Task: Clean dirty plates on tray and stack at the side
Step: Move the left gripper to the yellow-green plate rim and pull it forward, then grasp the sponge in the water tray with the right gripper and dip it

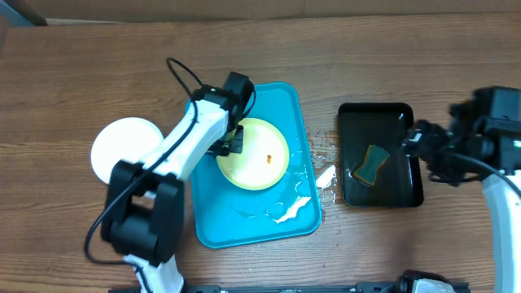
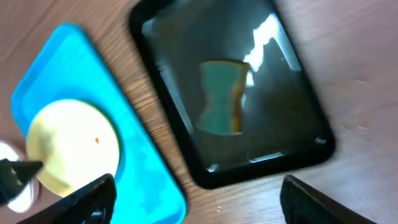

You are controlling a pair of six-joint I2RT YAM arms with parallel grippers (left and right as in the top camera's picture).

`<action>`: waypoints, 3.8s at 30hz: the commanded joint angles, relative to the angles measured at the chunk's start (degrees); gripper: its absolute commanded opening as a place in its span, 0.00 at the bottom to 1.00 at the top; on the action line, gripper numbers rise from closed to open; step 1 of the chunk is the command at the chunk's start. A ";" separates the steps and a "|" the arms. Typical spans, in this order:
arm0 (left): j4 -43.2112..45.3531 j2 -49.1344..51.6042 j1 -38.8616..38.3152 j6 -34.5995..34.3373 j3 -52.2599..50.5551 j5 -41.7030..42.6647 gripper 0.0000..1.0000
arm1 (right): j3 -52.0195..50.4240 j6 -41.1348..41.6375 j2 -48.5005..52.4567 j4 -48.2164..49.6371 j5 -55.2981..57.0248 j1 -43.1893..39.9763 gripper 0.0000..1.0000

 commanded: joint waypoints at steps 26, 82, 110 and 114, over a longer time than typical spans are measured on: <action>11.23 -3.28 1.53 1.62 -15.37 12.22 0.06 | -12.46 4.94 31.15 21.66 9.07 11.98 0.04; 12.39 -3.28 1.53 1.62 -15.37 14.10 0.40 | -19.23 7.58 22.60 24.37 8.79 15.17 0.41; 16.00 -3.28 1.53 1.84 -18.43 13.25 0.04 | -12.37 7.41 21.31 16.46 13.81 14.97 0.59; 16.87 -3.28 1.53 1.79 -19.56 13.27 0.04 | -13.07 7.87 21.31 18.27 14.40 14.97 0.65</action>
